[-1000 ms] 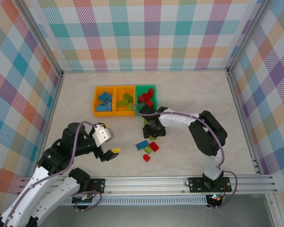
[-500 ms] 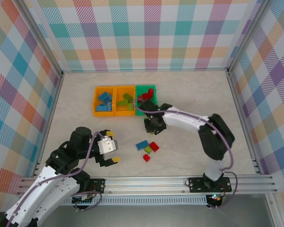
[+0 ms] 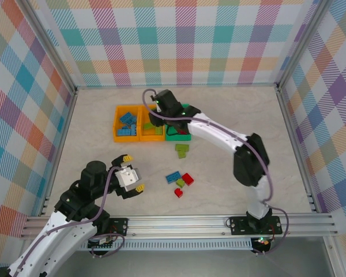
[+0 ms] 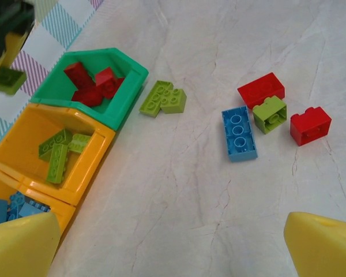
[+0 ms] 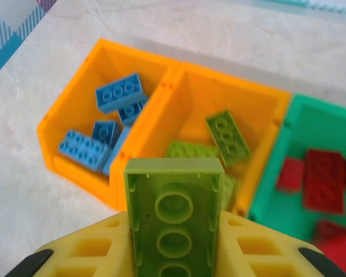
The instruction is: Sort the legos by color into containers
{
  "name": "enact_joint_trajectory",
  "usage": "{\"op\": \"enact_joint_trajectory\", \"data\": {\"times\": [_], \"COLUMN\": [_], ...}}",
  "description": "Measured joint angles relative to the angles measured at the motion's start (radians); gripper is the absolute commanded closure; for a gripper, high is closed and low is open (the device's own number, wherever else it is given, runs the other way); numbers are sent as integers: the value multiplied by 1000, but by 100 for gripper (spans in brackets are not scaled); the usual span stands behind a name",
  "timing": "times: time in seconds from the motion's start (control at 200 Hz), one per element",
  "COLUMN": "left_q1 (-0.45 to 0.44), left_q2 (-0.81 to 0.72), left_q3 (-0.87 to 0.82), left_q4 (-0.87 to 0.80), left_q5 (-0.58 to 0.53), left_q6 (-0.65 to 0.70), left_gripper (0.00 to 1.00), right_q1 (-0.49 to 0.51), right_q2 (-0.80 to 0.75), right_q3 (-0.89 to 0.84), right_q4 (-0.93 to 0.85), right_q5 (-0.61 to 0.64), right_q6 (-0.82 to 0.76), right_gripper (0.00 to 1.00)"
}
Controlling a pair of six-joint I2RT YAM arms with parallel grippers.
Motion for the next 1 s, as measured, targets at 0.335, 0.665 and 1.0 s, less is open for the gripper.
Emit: {"op": "enact_joint_trajectory", "data": {"times": [0.335,0.665,1.0], "left_q1": [0,0,-130], "left_q2": [72,159,356], "left_q3": [43,69,129], "left_q4": [51,77,129], "left_q5": [-17,12,143], "left_q6": [-240,-360,-248], "left_gripper": [0,0,0], "right_q1": [-2,-3,-3], "right_q2": [272,-47,-788], "right_q3": [351,12,-723], "right_q4": [-165,-161,-1], "right_q5": [6,-18,-104], "right_q6": [-82,-168,-185], "right_gripper": [41,34,1]}}
